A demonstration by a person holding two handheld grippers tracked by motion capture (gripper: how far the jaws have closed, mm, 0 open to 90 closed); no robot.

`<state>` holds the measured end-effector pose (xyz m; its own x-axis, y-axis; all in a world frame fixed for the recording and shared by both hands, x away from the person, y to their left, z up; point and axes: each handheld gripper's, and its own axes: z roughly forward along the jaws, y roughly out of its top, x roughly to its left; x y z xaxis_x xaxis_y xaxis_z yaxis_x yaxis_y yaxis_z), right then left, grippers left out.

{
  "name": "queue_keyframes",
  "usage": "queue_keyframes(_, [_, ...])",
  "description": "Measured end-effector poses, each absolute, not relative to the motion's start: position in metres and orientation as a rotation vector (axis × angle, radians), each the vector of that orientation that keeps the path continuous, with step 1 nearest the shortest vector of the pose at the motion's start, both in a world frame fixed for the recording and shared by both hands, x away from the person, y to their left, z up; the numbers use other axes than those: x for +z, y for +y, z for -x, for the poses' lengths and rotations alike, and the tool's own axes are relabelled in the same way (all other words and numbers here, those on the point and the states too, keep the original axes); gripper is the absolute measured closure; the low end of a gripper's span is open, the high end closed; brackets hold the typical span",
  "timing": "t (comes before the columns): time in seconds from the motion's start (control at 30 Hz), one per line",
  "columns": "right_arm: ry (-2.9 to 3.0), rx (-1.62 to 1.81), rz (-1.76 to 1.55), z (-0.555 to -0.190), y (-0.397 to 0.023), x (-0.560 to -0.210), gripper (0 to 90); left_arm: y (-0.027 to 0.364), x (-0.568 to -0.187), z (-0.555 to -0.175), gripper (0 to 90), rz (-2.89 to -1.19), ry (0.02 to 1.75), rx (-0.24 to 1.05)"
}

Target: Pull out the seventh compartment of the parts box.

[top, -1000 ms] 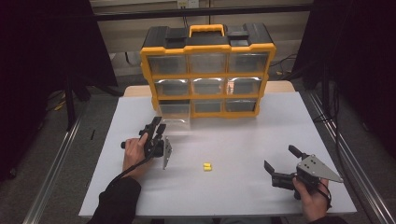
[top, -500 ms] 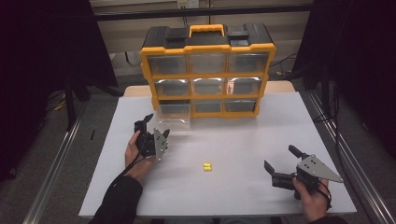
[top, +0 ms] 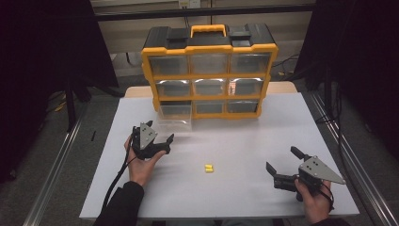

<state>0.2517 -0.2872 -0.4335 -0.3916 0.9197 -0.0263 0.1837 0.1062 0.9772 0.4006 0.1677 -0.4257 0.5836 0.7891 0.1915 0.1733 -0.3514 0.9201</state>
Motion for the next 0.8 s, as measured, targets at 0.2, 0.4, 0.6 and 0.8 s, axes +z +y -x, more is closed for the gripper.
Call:
queue_keyframes(0.2, [1.69, 1.338, -1.093, -0.252, -0.287, -0.434, 0.1, 0.176, -0.43, -0.399, 11.5, -1.761, 0.861, 0.641])
queue_keyframes(0.4, [1.69, 1.338, -1.093, -0.252, -0.287, -0.434, 0.1, 0.184, -0.433, -0.395, 5.8, -1.718, 0.921, 0.543])
queue_keyframes(0.6, [1.691, 1.339, -1.088, -0.252, -0.286, -0.434, 0.1, 0.188, -0.435, -0.383, 5.5, -1.683, 0.916, 0.562])
queue_keyframes(0.8, [1.693, 1.34, -1.085, -0.253, -0.286, -0.434, 0.1, 0.193, -0.436, -0.367, 5.2, -1.639, 0.913, 0.584])
